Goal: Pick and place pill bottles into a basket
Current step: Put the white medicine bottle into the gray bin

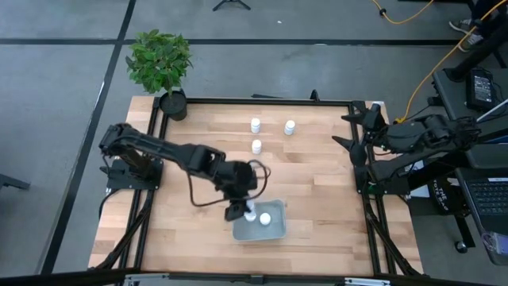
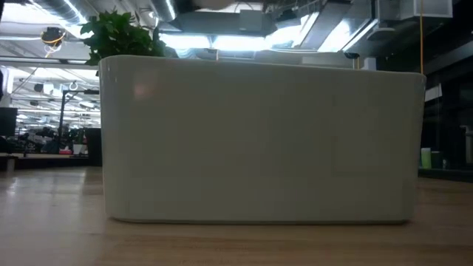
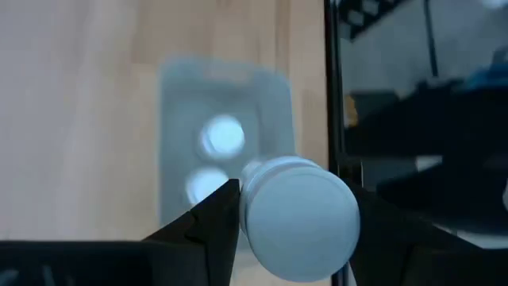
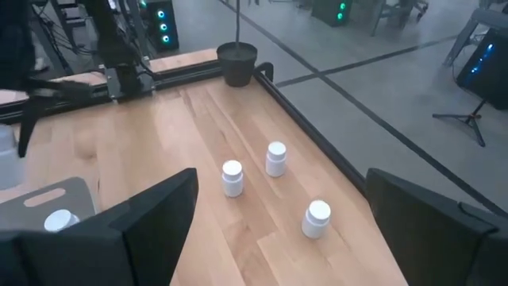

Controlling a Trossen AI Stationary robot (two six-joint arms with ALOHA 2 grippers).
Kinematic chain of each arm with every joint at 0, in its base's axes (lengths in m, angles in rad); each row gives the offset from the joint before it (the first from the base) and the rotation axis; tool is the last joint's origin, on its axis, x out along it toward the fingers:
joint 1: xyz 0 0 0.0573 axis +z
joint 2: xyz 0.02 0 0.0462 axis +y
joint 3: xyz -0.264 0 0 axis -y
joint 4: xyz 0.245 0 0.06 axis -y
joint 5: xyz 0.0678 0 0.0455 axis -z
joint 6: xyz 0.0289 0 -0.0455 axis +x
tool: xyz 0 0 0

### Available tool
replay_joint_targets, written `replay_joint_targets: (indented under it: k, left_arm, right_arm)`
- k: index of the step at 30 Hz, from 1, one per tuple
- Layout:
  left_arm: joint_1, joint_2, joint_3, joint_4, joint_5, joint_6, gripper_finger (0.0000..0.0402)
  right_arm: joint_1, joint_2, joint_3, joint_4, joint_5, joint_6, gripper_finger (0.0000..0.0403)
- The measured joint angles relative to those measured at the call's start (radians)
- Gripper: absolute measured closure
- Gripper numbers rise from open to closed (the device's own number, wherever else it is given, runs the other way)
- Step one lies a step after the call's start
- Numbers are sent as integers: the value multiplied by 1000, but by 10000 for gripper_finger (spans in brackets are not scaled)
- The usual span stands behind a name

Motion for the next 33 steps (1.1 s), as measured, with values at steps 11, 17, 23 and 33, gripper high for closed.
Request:
replay_joint_targets:
  k: [11,17,23,33]
  left_arm:
    - [-110,9,-1,-77,-187,-54,227]
    - [-118,69,-1,-108,-262,-138,227]
    - [-157,130,-1,26,-214,-221,227]
    - [-269,181,-1,74,-312,-232,227]
  right_arm:
    - [0,66,1,124,0,-77,40]
    - [0,103,1,153,-47,-169,40]
    - [0,113,1,229,-133,-226,40]
    - [31,123,1,340,-247,-177,40]
